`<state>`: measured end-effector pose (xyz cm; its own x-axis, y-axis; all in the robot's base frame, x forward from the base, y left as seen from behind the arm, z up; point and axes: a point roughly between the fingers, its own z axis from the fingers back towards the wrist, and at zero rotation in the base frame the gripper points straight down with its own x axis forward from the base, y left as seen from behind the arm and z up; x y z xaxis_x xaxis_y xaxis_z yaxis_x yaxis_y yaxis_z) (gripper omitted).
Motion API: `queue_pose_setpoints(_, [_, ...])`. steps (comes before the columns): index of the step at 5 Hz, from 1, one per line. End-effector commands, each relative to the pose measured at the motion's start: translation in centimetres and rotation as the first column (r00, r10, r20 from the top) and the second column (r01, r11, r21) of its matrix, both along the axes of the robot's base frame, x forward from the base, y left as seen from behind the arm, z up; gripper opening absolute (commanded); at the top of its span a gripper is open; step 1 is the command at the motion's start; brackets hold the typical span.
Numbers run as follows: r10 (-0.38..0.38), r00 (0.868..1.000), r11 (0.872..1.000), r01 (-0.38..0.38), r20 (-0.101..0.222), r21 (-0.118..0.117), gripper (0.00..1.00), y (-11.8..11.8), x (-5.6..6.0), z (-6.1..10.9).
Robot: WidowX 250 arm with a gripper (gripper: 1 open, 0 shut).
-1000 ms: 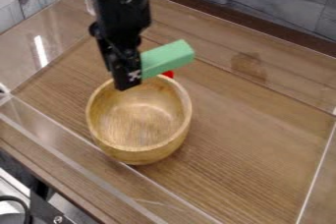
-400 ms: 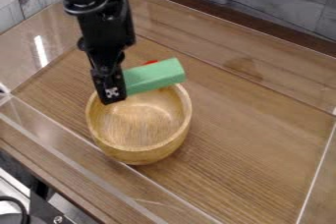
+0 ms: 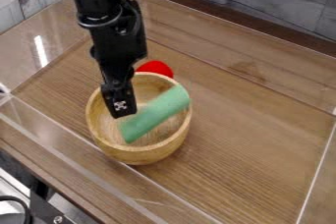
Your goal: Put the green stick in the brown bowl
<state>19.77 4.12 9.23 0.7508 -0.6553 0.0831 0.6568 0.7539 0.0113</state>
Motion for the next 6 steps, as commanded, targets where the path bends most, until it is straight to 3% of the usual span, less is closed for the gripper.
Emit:
queue_pose_setpoints(1, [0.036,0.998,0.999,-0.037,0.051,0.009,1.00,0.8,1.8,1.8])
queue_pose_setpoints(3, [0.154,0.985,0.988,-0.155,0.079,0.008,1.00,-1.2,4.4,4.4])
queue_pose_setpoints(4, [0.181,0.979,0.983,-0.183,0.088,0.007,1.00,-3.1,6.1,4.1])
queue_pose_setpoints(5, [0.227,0.970,0.974,-0.229,0.092,0.006,0.00,-2.9,6.9,3.8])
queue_pose_setpoints(6, [0.228,0.969,0.973,-0.230,0.094,0.006,0.00,-2.2,7.2,3.6])
